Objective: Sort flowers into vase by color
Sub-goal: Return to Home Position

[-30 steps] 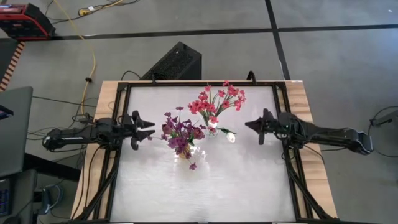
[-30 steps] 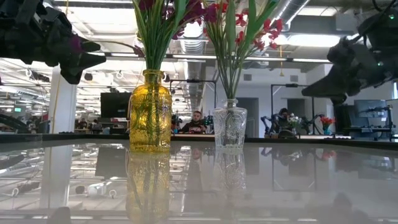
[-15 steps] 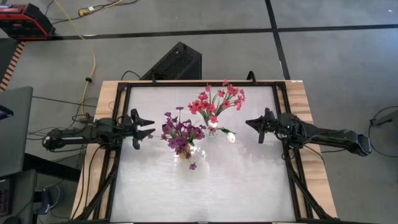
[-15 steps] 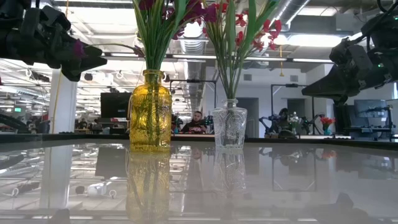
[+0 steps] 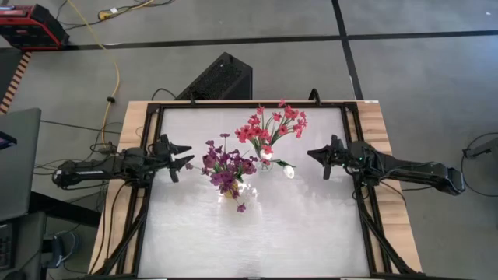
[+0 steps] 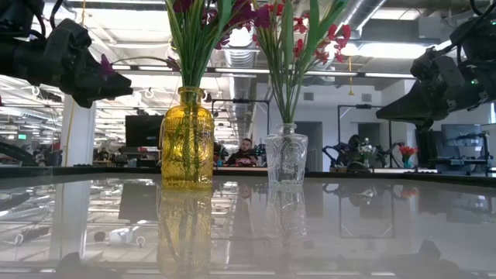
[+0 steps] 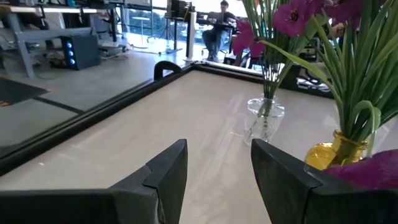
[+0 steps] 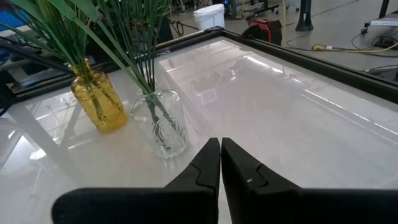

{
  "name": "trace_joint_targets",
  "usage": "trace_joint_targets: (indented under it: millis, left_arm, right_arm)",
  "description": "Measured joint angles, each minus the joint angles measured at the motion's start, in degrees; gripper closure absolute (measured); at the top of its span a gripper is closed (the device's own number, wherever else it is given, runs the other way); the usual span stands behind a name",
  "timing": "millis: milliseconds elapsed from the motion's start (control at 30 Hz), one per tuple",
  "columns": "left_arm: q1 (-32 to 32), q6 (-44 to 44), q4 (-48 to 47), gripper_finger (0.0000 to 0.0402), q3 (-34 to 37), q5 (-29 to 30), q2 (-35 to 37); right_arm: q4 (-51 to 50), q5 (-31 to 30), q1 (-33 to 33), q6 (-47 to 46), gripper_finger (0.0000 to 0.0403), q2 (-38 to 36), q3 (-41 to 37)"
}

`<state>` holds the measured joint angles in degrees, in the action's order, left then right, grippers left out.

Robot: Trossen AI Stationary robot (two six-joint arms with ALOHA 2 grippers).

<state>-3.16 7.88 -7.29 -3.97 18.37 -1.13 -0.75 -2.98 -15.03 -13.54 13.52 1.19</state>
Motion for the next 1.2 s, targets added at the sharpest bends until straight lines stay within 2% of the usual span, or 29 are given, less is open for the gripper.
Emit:
trace_joint_targets:
  millis: [1200]
  left_arm:
    - [0.00,-0.58,-0.19,0.0235,0.02,0.00,0.00]
  right_arm:
    - [-0.07,0.00,-0.02,-0.02,0.0359,0.02,-0.09]
